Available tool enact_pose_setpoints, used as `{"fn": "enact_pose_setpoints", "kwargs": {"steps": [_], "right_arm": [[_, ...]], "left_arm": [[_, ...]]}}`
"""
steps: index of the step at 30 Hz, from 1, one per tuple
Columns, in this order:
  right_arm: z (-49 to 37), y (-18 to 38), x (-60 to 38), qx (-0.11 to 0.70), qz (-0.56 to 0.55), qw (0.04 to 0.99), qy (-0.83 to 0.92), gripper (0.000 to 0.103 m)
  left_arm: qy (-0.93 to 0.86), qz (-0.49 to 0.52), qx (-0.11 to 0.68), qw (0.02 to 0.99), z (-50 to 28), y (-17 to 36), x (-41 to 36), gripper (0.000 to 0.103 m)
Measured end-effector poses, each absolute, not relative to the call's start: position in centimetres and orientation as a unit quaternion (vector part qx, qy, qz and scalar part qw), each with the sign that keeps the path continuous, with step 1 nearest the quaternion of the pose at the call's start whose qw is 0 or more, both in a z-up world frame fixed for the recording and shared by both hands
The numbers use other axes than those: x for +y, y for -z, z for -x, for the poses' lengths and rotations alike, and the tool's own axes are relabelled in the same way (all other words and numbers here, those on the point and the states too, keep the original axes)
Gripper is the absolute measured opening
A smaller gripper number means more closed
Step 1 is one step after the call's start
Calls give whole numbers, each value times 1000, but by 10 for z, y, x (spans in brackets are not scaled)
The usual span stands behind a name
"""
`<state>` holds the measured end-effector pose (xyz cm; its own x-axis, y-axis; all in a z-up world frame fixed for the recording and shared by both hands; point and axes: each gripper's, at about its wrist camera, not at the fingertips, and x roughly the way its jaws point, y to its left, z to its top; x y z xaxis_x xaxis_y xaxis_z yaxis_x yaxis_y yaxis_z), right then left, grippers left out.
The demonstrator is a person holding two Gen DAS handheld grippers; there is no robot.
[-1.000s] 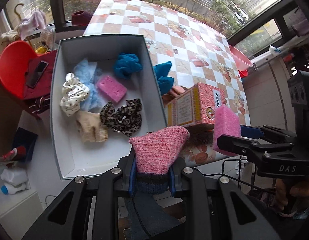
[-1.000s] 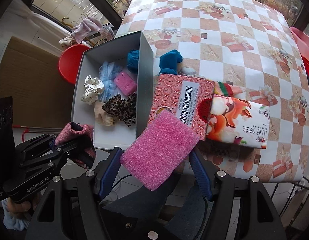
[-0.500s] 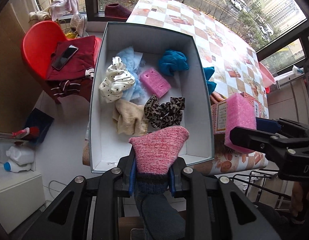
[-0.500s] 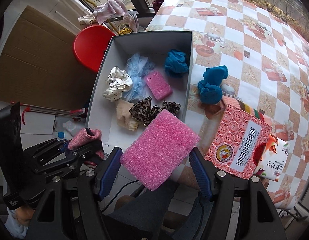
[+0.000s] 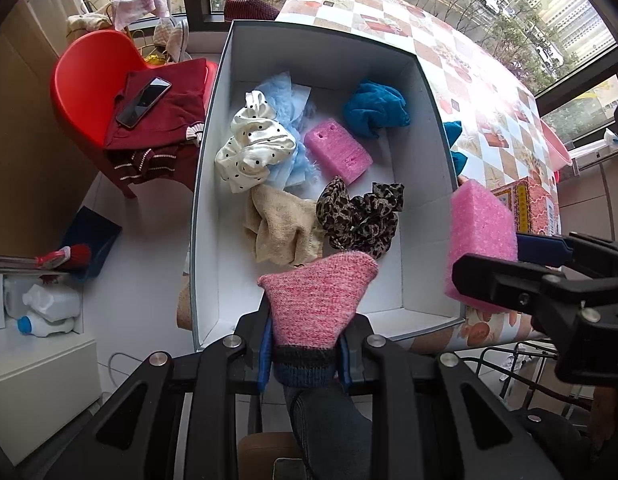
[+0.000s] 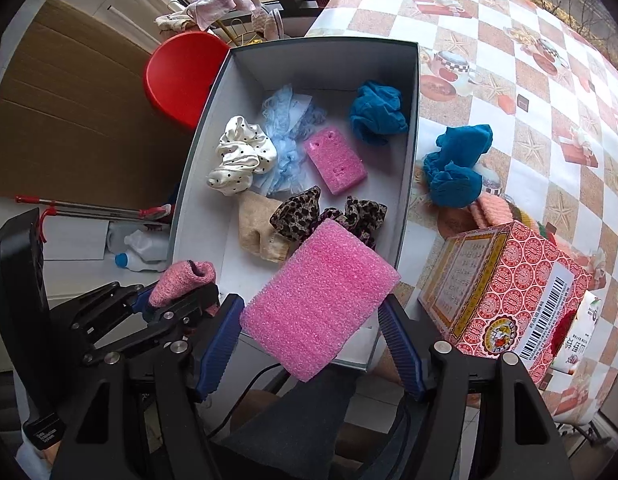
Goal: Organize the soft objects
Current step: 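Open both grippers to drop the pink sock and pink sponge into the box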
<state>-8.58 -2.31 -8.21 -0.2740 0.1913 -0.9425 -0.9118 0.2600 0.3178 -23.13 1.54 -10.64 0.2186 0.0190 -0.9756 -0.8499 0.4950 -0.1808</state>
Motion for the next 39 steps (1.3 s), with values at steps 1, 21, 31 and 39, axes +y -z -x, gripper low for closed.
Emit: {"fn": "enact_pose_setpoints", "kwargs": {"steps": [1,21,31,39], "right_arm": [[86,83,-23,599,302,520,-528,70],[90,92,-19,609,309,508,-524,70],[88,94,-20,613,306,507,-523,70],[89,95,-20,614,305,505,-525,72]], "left_arm": [[-320,386,538,677,231,107,16,27],[-315,382,551,672,225,113,17,28],[-315,379,554,671,223,115,17,29],[-319,370,564,666,221,115,17,76]]}}
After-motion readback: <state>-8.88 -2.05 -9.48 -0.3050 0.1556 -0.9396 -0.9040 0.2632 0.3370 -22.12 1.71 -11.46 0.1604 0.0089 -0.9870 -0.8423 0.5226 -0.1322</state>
